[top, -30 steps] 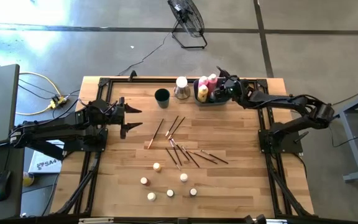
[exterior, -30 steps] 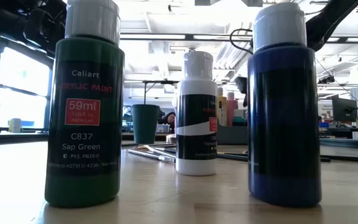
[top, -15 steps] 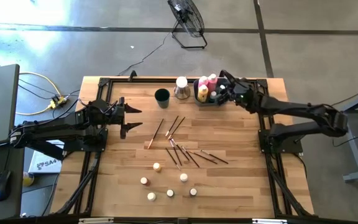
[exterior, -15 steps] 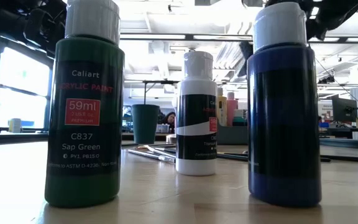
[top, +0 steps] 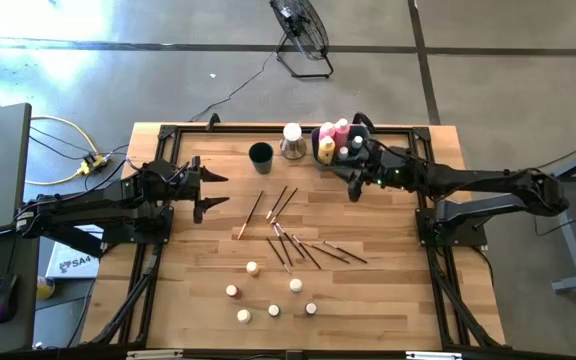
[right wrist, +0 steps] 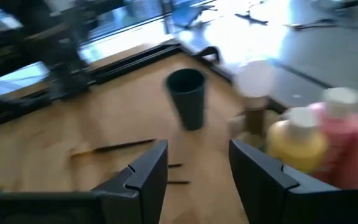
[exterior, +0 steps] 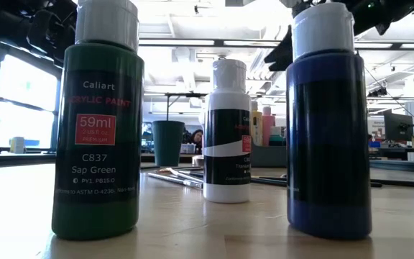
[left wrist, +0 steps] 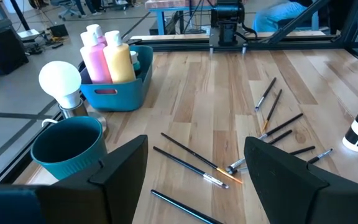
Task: Pick & Place Paint Supplies
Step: Put the silver paintbrush into the blue cup
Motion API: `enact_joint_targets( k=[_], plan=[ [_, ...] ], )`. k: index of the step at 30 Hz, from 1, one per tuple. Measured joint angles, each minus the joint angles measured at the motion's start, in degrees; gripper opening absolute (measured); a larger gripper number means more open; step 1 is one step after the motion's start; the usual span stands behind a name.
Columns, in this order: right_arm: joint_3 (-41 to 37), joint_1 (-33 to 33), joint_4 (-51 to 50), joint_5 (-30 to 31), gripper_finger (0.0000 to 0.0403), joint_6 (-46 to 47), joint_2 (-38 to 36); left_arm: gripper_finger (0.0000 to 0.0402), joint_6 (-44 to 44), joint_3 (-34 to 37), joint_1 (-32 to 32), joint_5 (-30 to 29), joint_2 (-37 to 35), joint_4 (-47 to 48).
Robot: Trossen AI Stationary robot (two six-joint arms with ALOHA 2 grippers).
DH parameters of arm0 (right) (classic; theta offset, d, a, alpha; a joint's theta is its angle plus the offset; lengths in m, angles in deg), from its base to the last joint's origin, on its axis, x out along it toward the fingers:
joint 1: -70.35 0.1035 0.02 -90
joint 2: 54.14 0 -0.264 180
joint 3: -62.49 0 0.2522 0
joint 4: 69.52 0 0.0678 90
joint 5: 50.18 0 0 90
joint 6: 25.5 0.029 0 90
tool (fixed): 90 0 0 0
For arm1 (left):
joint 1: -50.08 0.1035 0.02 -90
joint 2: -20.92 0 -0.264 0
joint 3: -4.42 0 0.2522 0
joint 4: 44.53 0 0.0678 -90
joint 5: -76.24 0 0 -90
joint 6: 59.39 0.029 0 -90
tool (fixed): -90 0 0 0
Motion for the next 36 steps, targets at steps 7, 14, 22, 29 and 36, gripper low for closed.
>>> enact_joint_targets(
  k=[7, 14, 22, 29, 36],
  plan=[
    [0.0, 4.22, 0.0, -5.82, 0.0164, 0.48, 0.0, 0.0264, 0.02, 0.0, 0.0, -0.03, 0.0, 0.0],
    [0.0, 7.75, 0.04, -5.86, 0.0164, 0.5, 0.02, 0.0264, 0.04, 0.0, 0.0, -0.06, 0.0, 0.0],
    [0.0, 10.01, 0.07, -5.95, 0.0164, 0.39, 0.02, 0.0264, 0.21, 0.0, 0.0, -0.09, 0.01, 0.0],
    [0.0, 12.45, 0.07, -9.37, 0.0164, 3.38, 0.02, 0.0264, -2.46, 0.0, 0.0, -0.09, 0.02, 0.01],
    [0.0, 16.48, 0.09, -10.8, 0.0164, 3.37, 0.02, 0.0264, -2.81, -0.02, 0.0, -0.09, 0.02, 0.02]
  ],
)
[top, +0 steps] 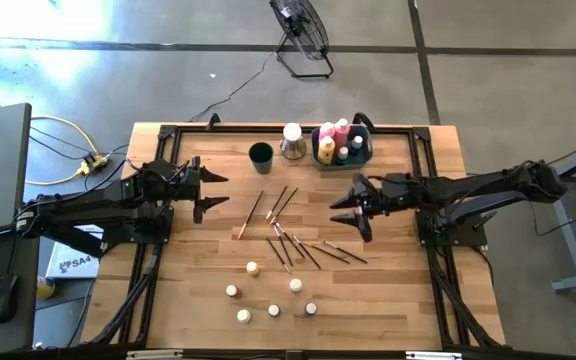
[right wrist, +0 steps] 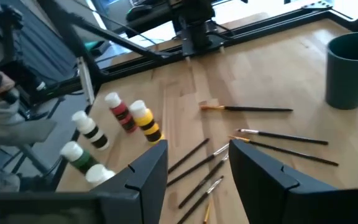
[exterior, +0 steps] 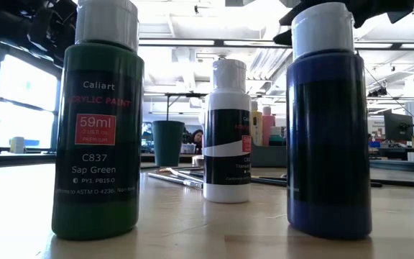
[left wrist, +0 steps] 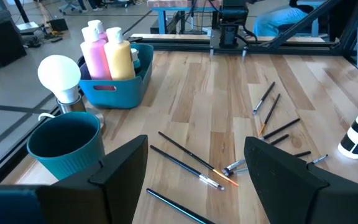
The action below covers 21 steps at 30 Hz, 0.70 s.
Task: Pick & Place Paint Supplies
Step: Put the silver paintbrush into the blue cup
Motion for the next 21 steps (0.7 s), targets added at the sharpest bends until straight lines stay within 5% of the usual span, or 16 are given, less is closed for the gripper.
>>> enact_joint_targets(
  k=[13, 21],
  plan=[
    [0.0, 5.48, 0.41, 12.88, 0.0164, 1.66, 3.19, 0.0264, -1.33, 0.0, 0.0, -0.24, 0.0, 0.22],
    [0.0, 5.41, -1.99, 12.86, 0.0141, 3.98, 10.82, 0.0264, -1.33, 0.0, 0.0, -0.22, -0.01, 0.2]
  ],
)
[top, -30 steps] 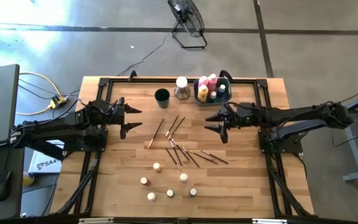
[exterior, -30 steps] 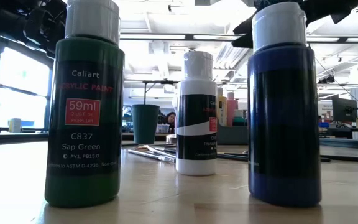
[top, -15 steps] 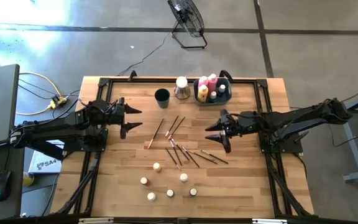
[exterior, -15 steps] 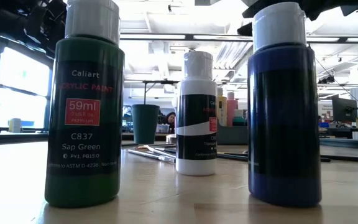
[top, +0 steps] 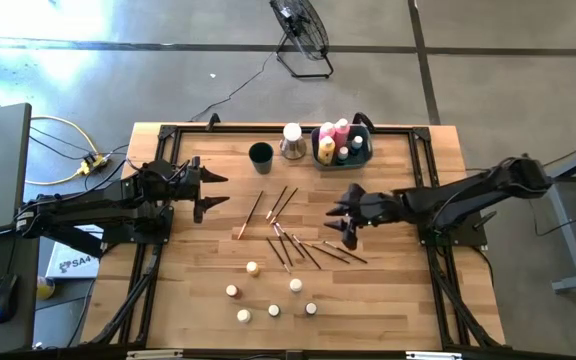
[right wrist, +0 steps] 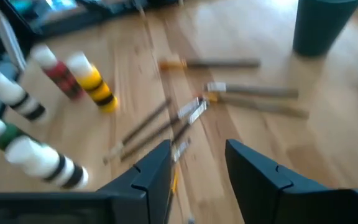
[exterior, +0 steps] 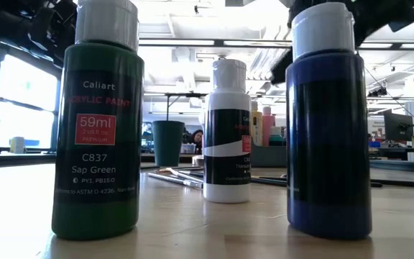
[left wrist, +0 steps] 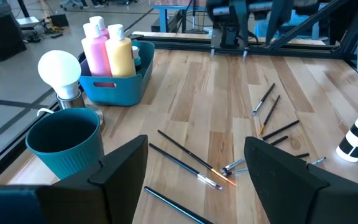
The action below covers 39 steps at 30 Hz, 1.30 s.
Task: Pick & Place Paint Supplies
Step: Put the silver paintbrush into the blue cup
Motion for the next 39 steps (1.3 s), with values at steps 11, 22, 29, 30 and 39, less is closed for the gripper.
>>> enact_joint_targets(
  k=[11, 22, 29, 30, 39],
  plan=[
    [0.0, -0.52, -5.11, -0.76, 0.0123, 3.58, 1.33, 0.0264, 0.52, 0.0, 0.0, -5.0, 0.0, -0.02],
    [0.0, -0.48, -10.31, 0.09, 0.0124, 5.57, 1.68, 0.0264, 0.48, 0.0, 0.0, -5.79, 0.0, -0.04],
    [0.0, -0.21, -15.13, -5.44, 0.0116, 13.1, 1.68, 0.0264, 0.46, 0.0, 0.0, -5.81, -0.01, -0.02],
    [0.0, -0.04, -14.99, -5.45, 0.0115, 13.59, 1.68, 0.0264, 0.46, 0.0, 0.0, -5.81, -0.01, -0.04],
    [5.79, 1.97, -19.25, 2.42, 0.0114, 10.95, 1.67, 0.0264, 0.44, 0.0, 0.0, -5.84, 0.0, -0.03]
  ],
)
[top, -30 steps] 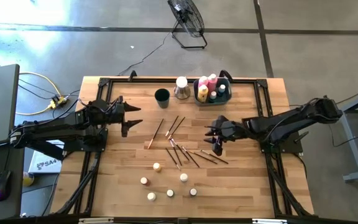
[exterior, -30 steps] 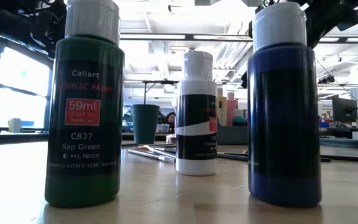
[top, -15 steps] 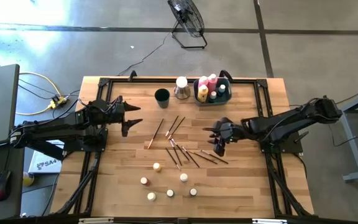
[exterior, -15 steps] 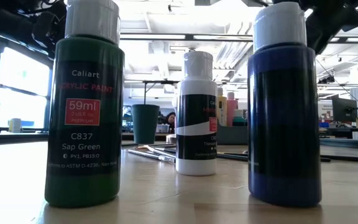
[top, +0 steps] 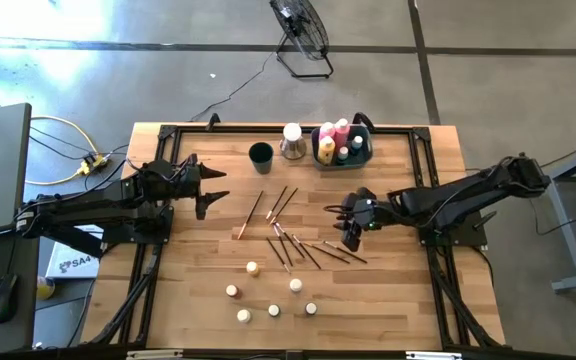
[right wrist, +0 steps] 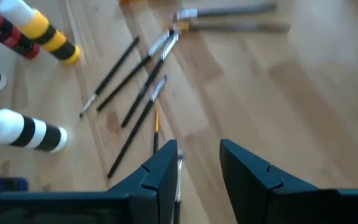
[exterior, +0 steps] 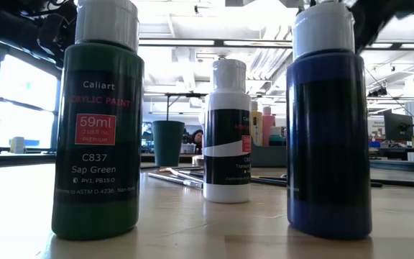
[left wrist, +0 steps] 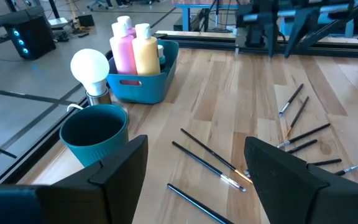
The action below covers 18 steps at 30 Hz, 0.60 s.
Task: Pick & Place Paint Supplies
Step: Put the silver paintbrush into the blue cup
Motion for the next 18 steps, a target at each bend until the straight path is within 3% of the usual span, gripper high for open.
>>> enact_joint_targets(
  k=[5, 9, 14, 18],
  plan=[
    [5.41, 1.43, -5.9, 5.5, 0.0114, -1.66, 0.49, 0.0264, 0.0, 0.0, 0.0, 0.0, 0.01, -0.01],
    [10.58, 2.47, -11.67, 6.89, 0.0114, -1.59, 5.38, 0.0264, -0.02, 0.0, 0.0, 0.0, -0.01, 0.01],
    [18.81, 3.21, -21.46, 6.69, 0.0114, -1.71, 14.57, 0.0264, -0.02, 0.0, 0.0, -0.02, -0.01, 0.34],
    [22.11, 3.12, -25.01, 2.14, 0.0114, -0.3, 20.08, 0.0264, -0.04, 0.0, 0.0, -0.01, 0.0, 1.35]
  ],
)
